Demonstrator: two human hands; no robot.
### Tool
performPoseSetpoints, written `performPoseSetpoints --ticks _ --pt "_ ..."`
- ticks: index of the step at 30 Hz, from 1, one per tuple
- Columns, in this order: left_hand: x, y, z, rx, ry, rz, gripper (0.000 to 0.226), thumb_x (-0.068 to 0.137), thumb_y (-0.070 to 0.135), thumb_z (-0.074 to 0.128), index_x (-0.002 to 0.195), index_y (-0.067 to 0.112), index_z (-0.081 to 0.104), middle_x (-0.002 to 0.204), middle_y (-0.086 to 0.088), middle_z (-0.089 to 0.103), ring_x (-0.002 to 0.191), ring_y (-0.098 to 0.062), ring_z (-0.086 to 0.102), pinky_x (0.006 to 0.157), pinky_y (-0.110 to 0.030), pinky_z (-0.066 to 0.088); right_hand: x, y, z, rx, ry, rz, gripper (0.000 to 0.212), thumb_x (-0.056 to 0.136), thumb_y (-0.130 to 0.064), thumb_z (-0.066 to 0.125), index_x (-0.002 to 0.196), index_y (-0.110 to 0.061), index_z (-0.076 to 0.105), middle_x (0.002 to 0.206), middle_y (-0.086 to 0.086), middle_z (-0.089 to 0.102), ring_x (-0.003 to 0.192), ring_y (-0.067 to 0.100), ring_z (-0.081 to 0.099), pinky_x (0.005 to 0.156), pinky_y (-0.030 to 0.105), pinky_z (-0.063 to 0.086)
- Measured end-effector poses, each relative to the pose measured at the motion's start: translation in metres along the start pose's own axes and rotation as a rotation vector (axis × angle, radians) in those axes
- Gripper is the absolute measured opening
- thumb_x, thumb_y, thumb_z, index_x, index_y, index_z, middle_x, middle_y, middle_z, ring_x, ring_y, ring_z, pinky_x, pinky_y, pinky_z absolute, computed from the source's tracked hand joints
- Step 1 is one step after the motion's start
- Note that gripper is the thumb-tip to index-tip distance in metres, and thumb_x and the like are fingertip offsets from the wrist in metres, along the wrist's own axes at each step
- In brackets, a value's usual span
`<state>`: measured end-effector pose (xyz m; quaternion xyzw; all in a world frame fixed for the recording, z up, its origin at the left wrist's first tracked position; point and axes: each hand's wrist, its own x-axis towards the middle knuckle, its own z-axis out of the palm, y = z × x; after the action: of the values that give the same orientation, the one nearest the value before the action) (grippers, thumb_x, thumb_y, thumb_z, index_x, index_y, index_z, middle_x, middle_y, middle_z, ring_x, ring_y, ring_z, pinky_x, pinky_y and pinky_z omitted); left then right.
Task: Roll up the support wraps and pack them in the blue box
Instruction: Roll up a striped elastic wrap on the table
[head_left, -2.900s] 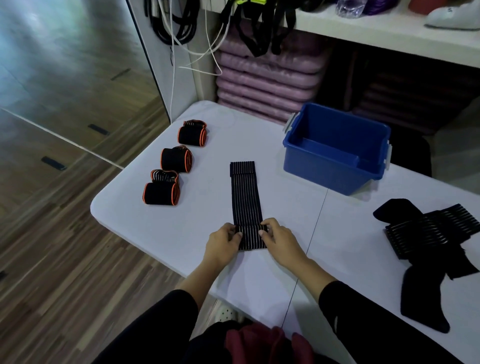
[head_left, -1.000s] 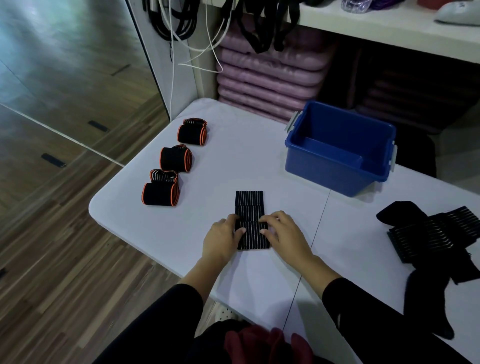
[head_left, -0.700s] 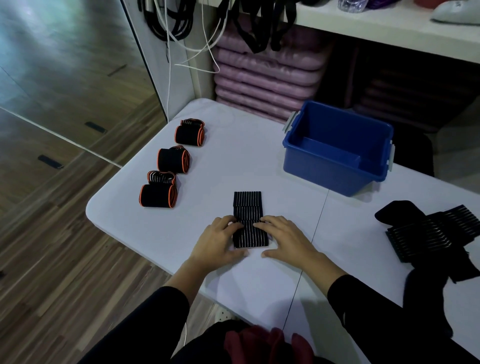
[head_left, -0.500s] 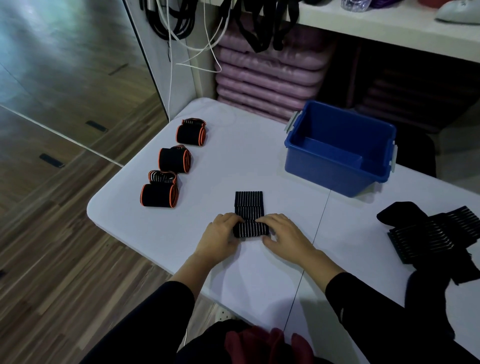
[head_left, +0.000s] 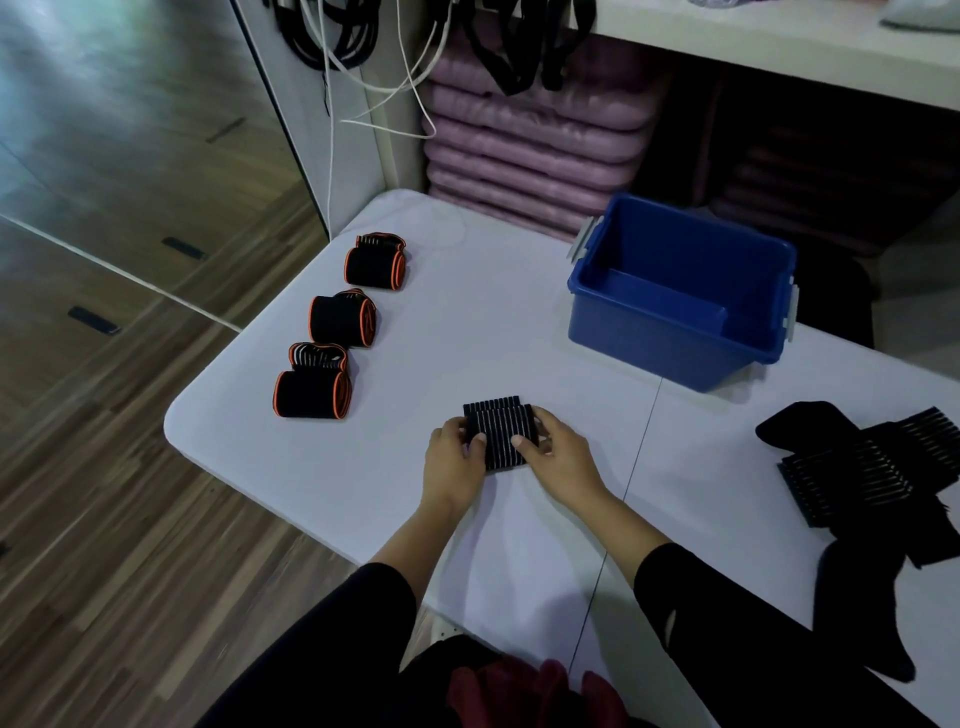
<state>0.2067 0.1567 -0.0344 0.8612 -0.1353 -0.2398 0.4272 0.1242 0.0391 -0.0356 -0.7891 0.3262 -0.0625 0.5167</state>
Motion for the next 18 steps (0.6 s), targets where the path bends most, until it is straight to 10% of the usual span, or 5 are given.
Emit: performPoseSetpoints --ticks 18 --pt "0.106 0.043 -0.037 -0.385 -0.009 -0.112 0.031 0.094 0.011 0.048 0.124 0.011 0.056 0.105 -0.006 0.065 0.096 -0.019 0.062 0.087 -0.030 0.049 0.096 -0.059 0.008 0.272 0.097 0.126 0.046 0.087 -0.013 0.063 0.132 -0.017 0.049 0.118 0.007 0.059 0.095 0.012 0.055 0.082 0.020 0.041"
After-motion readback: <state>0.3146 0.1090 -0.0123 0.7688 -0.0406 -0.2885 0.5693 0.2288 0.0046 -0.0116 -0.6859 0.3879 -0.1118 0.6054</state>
